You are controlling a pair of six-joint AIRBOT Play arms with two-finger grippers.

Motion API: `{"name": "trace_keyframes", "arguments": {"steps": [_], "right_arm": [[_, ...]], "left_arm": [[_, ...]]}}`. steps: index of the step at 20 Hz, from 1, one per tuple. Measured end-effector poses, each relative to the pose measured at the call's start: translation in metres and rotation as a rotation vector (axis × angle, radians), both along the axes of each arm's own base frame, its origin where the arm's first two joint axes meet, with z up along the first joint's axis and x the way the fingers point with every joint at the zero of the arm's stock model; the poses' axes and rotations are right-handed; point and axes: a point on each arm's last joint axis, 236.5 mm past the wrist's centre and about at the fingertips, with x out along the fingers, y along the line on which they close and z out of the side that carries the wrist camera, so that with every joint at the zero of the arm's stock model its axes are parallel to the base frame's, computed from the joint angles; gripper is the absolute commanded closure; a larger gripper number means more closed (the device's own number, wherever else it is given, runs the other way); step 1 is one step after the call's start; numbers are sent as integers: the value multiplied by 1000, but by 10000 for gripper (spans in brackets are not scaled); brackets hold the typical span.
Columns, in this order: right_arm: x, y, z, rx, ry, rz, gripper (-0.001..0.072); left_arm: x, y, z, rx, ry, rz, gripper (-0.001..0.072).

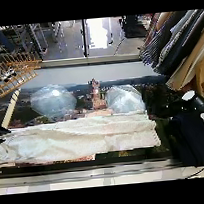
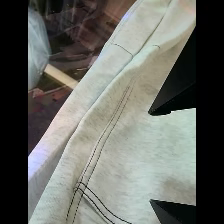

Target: Fold the clothes and pants, and hang the long-sleeved shirts on hangers.

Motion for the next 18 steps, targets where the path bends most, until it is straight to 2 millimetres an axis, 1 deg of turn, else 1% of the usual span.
{"name": "trace_keyframes", "arguments": {"steps": [2,4,7,8,9,10,12,14,15,16,18], "right_arm": [[-21,-3,-8,-28,51,96,287],[-30,-8,-14,-55,63,165,287],[-38,-10,-24,-72,71,245,290],[-40,-10,-27,-75,72,265,331],[-40,-9,-30,-75,73,286,470],[-41,-7,-33,-76,74,308,681],[-41,1,-34,-69,64,353,678],[-34,12,-29,-47,30,373,680],[-24,17,-24,-36,-4,362,680],[-11,21,-17,-26,-47,337,680],[21,20,-2,-26,-115,205,679]], "left_arm": [[0,0,0,0,0,0,132],[-1,-1,0,-4,3,-3,131],[-2,-2,0,-9,7,-6,132],[-2,-3,0,-11,8,-7,132],[-2,-3,0,-11,8,-8,132],[-3,-3,0,-12,9,-8,132],[-3,-3,0,-12,9,-9,132],[-3,-3,0,-13,9,-9,132],[-3,-3,0,-13,9,-9,132],[-3,-3,0,-13,9,-9,132],[-3,-3,0,-13,9,-9,132]]}}
